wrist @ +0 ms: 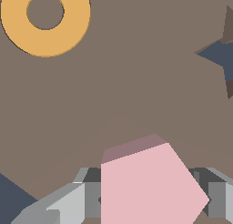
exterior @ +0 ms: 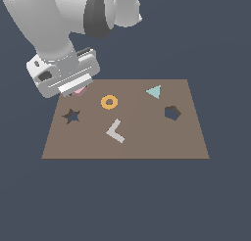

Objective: Insert a designated object into the corresponding slot on a board.

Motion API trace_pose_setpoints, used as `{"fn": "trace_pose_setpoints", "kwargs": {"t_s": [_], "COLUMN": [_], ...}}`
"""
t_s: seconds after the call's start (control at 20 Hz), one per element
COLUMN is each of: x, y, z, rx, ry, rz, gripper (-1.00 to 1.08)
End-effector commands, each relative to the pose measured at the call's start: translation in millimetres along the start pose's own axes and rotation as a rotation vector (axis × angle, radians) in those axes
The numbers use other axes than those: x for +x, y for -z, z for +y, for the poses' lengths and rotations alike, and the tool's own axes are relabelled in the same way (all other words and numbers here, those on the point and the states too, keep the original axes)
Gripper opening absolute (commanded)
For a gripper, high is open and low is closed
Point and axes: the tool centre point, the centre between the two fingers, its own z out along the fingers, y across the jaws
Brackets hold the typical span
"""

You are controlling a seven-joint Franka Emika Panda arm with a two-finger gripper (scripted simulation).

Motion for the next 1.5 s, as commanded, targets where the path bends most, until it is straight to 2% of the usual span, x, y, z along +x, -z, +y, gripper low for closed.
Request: {"fn": "trace_pose_setpoints", "kwargs": {"t_s": [0.0, 0.5, 0.8, 1.15, 1.45], "x": [0.2, 1.1, 14.9, 52.1, 102.7], "y": [-0.8, 2.7, 3.1, 4.2, 5.6], "z": [-0.5, -1.1, -14.0, -47.7, -91.4], "rx": [0.001, 0.001, 0.001, 0.001, 0.001], "ry": [0.001, 0.000, -0.005, -0.019, -0.038], "rz": [0.000, -0.001, -0.001, -0.001, -0.001], "gripper": [-1.00, -1.00, -1.00, -1.00, -1.00]}}
